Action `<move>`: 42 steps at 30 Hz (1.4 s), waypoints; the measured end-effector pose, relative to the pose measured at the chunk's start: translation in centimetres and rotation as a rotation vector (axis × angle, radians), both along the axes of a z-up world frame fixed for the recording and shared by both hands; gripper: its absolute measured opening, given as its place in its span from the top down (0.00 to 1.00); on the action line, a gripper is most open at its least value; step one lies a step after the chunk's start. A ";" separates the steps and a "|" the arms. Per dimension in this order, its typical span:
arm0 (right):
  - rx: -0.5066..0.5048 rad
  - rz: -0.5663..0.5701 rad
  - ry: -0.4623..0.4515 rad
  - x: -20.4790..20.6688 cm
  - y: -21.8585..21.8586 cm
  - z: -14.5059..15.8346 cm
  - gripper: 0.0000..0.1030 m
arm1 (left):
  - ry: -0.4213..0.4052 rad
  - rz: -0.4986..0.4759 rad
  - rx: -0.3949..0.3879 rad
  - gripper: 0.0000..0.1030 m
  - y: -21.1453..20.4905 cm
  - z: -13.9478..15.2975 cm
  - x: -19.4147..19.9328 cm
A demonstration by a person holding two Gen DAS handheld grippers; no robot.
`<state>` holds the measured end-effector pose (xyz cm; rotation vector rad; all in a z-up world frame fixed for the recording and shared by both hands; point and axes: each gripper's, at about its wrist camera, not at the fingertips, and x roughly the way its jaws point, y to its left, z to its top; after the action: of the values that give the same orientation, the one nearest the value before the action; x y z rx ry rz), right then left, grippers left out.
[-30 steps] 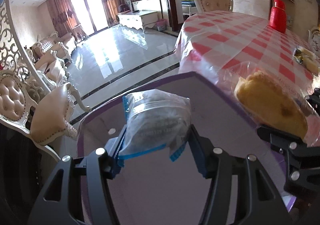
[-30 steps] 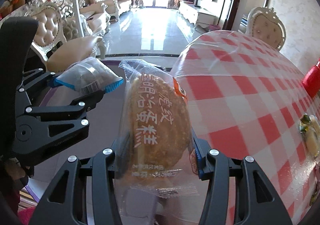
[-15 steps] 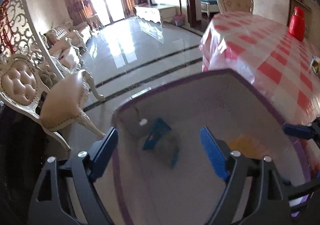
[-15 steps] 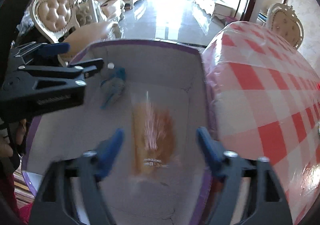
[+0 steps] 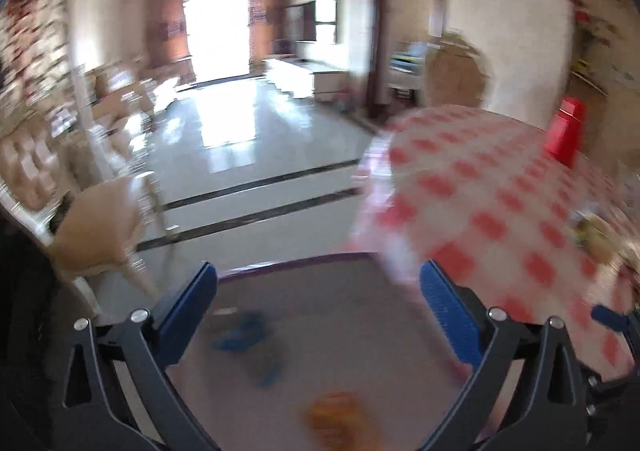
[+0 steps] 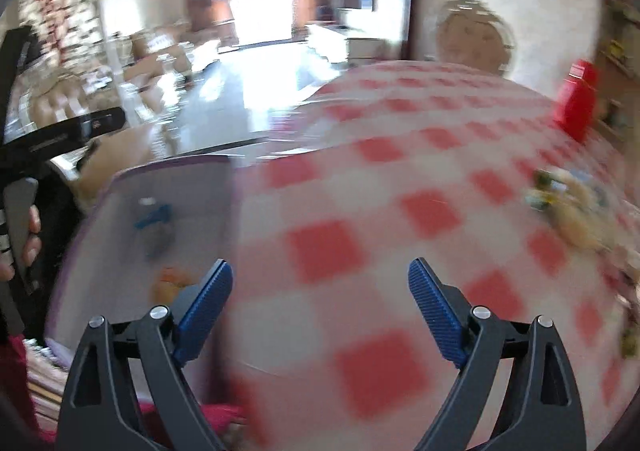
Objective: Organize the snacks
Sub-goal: 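Open both grippers to drop the snacks into the lavender box, then return both grippers over the table toward the remaining snacks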
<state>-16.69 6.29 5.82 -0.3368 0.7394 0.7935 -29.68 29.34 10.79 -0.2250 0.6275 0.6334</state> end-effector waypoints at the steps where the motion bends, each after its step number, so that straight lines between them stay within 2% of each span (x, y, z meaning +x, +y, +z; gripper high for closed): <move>1: -0.010 -0.044 0.003 1.1 -1.5 0.0 0.16 | 0.024 -0.078 0.000 0.02 -2.4 -0.4 2.3; 4: -0.021 -0.199 0.015 4.3 -7.7 -0.2 0.16 | 0.062 -0.274 -0.028 0.02 -9.2 -1.9 8.2; 9: -0.082 -0.450 0.004 7.3 -18.5 -1.2 0.16 | 0.108 -0.536 -0.087 0.02 -20.0 -4.2 15.9; 14: -0.073 -0.634 0.026 8.9 -27.6 -2.3 0.16 | 0.139 -0.689 -0.096 0.02 -28.5 -6.3 20.5; 18: -0.052 -0.710 0.036 9.8 -31.9 -2.7 0.16 | 0.172 -0.763 -0.090 0.02 -32.8 -7.6 22.8; 21: -0.041 -0.732 0.045 10.1 -33.3 -3.1 0.16 | 0.186 -0.793 -0.074 0.02 -34.9 -8.2 23.3; 24: -0.038 -0.737 0.048 10.7 -33.5 -3.1 0.16 | 0.198 -0.794 -0.073 0.02 -35.2 -8.5 24.5; 29: -0.048 -0.733 0.052 11.1 -32.9 -3.0 0.16 | 0.216 -0.771 -0.074 0.02 -34.8 -8.9 25.9; 34: -0.104 -0.705 0.042 12.7 -32.0 -3.5 0.16 | 0.230 -0.738 -0.084 0.02 -33.8 -9.4 27.5; 36: -0.062 -0.683 0.068 14.0 -32.4 -3.2 0.16 | 0.234 -0.727 -0.097 0.02 -33.5 -9.6 28.2; 39: 0.063 -0.695 0.136 16.4 -34.4 -2.7 0.16 | 0.226 -0.713 -0.120 0.02 -32.7 -9.8 29.1; 42: 0.113 -0.656 0.166 18.4 -34.8 -2.5 0.16 | 0.222 -0.700 -0.146 0.02 -31.9 -10.0 30.0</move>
<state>1.67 -28.48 3.28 0.0824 0.8891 0.2388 0.35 -2.57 0.78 -0.0586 0.9068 -0.0658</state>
